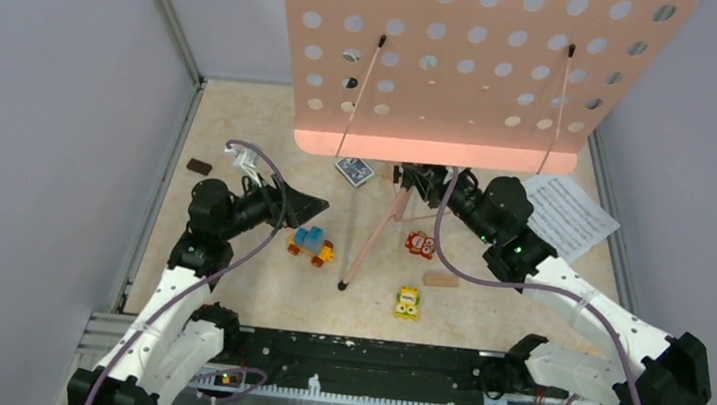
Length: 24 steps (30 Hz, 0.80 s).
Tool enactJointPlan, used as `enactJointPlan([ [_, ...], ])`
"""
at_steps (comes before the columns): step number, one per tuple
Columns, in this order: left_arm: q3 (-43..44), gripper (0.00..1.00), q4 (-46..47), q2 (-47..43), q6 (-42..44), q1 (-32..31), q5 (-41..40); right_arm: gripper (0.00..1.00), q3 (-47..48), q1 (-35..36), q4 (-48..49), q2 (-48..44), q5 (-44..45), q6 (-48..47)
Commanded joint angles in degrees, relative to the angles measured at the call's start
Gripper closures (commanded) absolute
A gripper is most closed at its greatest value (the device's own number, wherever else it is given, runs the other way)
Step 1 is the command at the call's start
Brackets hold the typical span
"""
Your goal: Pack up the instrument practice props
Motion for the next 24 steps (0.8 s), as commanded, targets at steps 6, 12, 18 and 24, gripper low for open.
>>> enactJointPlan([
  [6, 2.44, 0.02, 11.57, 4.00, -5.27, -0.08, 2.53, 1.00, 2.46, 0.39, -2.39, 6.83, -2.21, 3.80],
  [12, 3.21, 0.03, 17.76, 8.40, -8.15, -0.17, 1.10, 1.00, 8.03, 0.74, -0.56, 15.56, -3.29, 2.52],
  [18, 5.02, 0.04, 18.48, 11.93, -7.22, -0.17, 1.36, 1.00, 6.38, 1.06, 4.04, 18.23, -7.24, 2.12],
  [24, 4.10, 0.05, 17.45, 10.62, -5.62, -0.18, 1.50, 1.00, 2.09, 2.24, 9.07, 14.76, -9.49, 1.41],
])
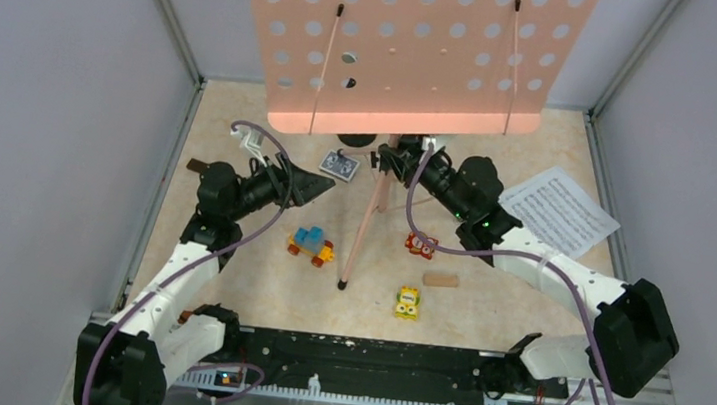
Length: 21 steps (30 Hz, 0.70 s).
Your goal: Pack up the instrument practice props
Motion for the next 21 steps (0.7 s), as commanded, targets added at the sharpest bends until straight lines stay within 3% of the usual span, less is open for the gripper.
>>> enactJointPlan([
  [1, 0.72, 0.05, 2.58, -2.04, 1.45, -0.11, 0.03, 1.00, -4.93, 2.27, -1.89, -1.63, -4.76, -0.08],
  [10, -2.56, 0.05, 0.02, -5.55, 2.10, -0.11, -0.76, 1.00, -4.82, 3.02, -6.51, -9.77, 12.19, -2.21],
  [16, -4.06, 0.05, -0.48, -6.35, 1.61, -0.11, -0.50, 1.00, 2.08, 3.10, -17.92, -6.74, 17.53, 0.30],
  [21, -4.39, 0.04, -1.86, -7.61, 2.12, -0.11, -0.88, 1.00, 5.20, 3.16, -21.99, -4.27, 20.11, 1.64],
])
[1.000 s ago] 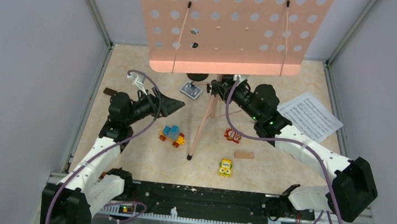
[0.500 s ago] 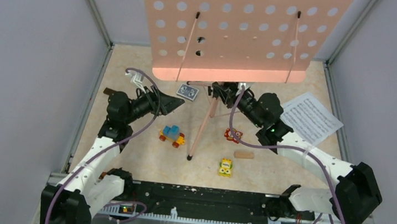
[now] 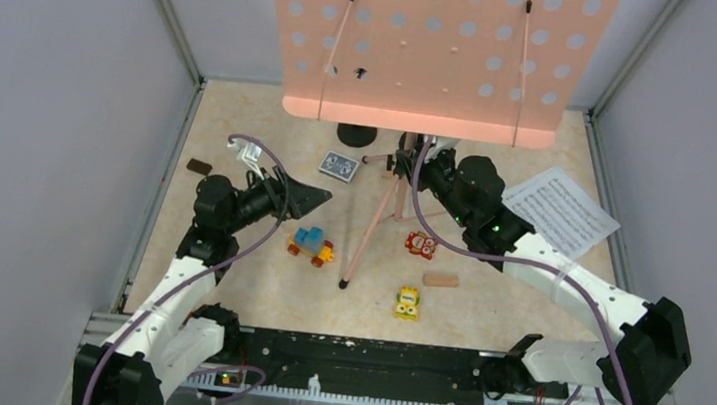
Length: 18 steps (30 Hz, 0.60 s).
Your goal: Pack up the instrument practice props
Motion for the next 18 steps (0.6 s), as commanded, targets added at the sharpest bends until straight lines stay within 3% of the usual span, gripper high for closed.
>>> enactJointPlan([
  [1, -0.22, 0.05, 0.48, -2.36, 1.07, -0.11, -0.42, 1.00, 4.09, 0.52, -8.70, 1.76, 5.30, 1.52],
  [5, 0.11, 0.04, -0.77, -2.69, 1.88, -0.11, -0.27, 1.00, 3.95, 0.51, -9.14, 1.87, 1.51, 2.31],
  [13, 0.42, 0.05, -0.86, -2.95, 2.12, -0.11, 1.35, 1.00, -1.86, 0.71, -1.02, -1.06, -21.25, 5.13],
  [18, 0.05, 0.05, 1.36, -2.65, 0.62, -0.11, 1.90, 1.00, -3.49, 1.49, 0.25, -1.12, -23.94, 4.84],
])
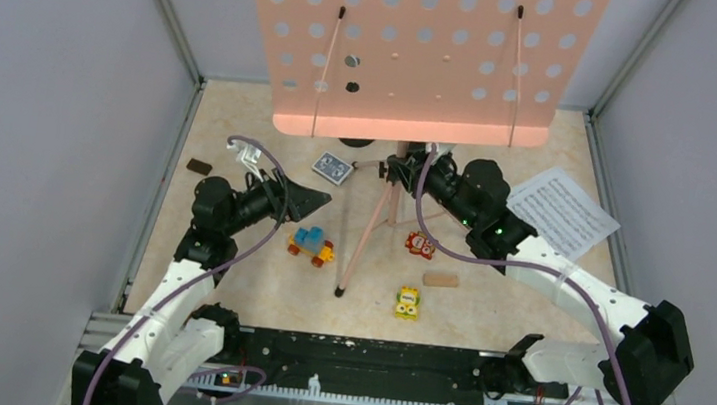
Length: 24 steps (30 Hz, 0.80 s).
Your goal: Pack up the instrument practice props
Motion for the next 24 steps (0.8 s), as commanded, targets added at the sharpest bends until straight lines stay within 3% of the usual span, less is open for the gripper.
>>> enactJointPlan([
  [1, -0.01, 0.06, 4.62, -0.03, -1.24, -0.15, 2.03, 1.00, -2.43, 2.67, -1.43, -0.55, -13.92, 4.01],
  [5, 0.83, 0.10, 10.54, 2.78, -3.08, -1.78, 3.26, 1.00, -3.64, 2.76, -0.76, -1.01, -13.79, 3.80],
  [13, 7.70, 0.08, 11.01, 9.01, 1.52, -12.23, -5.52, 1.00, -4.19, 2.77, -1.78, -1.03, -12.17, 3.41],
  [24, 15.80, 0.28, 13.98, 22.09, -4.56, -14.85, -9.80, 1.00, -3.95, 2.76, -2.33, -0.73, -11.65, 3.54],
])
